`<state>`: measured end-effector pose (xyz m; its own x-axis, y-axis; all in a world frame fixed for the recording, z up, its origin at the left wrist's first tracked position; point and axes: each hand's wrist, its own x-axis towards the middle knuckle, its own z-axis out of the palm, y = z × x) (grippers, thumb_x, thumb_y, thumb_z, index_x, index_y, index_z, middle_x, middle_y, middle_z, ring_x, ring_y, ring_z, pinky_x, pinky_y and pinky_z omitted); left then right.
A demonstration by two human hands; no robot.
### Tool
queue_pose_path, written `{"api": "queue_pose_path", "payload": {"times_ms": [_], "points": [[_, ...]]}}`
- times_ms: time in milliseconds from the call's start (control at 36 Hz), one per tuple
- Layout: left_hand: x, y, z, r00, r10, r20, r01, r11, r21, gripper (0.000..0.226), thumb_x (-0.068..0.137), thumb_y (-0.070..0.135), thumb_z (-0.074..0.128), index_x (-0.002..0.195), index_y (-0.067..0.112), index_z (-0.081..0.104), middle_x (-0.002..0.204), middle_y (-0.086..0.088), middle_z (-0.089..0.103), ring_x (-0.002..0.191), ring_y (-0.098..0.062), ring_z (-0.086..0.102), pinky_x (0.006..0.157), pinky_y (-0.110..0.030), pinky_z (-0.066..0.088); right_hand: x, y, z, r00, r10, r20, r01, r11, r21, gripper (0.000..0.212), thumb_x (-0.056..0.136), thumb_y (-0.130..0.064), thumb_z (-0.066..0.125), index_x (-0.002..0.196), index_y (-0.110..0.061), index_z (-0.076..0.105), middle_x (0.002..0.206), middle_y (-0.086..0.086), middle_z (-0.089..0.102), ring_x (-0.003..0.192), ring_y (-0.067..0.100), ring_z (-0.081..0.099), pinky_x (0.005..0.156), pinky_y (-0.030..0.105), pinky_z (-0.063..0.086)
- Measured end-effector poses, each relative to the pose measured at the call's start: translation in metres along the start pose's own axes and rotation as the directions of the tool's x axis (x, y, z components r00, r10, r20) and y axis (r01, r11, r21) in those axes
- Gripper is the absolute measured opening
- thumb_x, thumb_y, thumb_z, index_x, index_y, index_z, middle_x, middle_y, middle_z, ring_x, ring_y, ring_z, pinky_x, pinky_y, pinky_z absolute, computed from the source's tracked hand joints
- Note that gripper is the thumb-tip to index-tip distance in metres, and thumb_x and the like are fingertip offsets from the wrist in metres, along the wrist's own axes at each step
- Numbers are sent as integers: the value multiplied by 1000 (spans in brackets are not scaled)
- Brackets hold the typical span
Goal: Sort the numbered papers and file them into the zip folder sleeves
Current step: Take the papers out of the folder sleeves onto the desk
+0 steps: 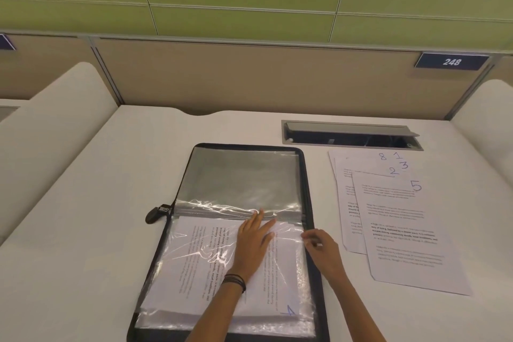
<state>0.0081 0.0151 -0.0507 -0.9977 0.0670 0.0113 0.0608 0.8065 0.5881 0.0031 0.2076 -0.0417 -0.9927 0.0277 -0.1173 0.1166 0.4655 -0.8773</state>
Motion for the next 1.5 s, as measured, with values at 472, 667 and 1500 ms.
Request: {"api": "queue_pose_path", "payload": {"times_ms": [472,667,1500], "points": [[0,-3,3,999,12,-40,-13,1000,-22,76,84,66,-5,140,38,38,154,7,20,145,-13,14,114,-27,2,0,-17,9,991,90,101,-53,943,-329,15,83,-6,62,68,-5,59,65,-1,52,62,6,49,57,6,38],[2,-2,2,999,10,-39,-11,999,-30,78,82,68,-9,140,39,34,155,6,21,145,-14,14,114,-27,2,-1,-23,5,976,163,147,-105,934,-341,23,87,-13,60,65,-7,57,60,0,51,56,7,48,58,14,40],[-4,0,-6,994,37,100,-48,992,114,52,99,46,34,148,31,24,159,0,2,147,-17,-2,112,-25,-8,-44,-27,3,980,172,104,-120,915,-384,17,89,-25,61,74,-19,55,71,-10,54,63,4,53,63,9,42]]}}
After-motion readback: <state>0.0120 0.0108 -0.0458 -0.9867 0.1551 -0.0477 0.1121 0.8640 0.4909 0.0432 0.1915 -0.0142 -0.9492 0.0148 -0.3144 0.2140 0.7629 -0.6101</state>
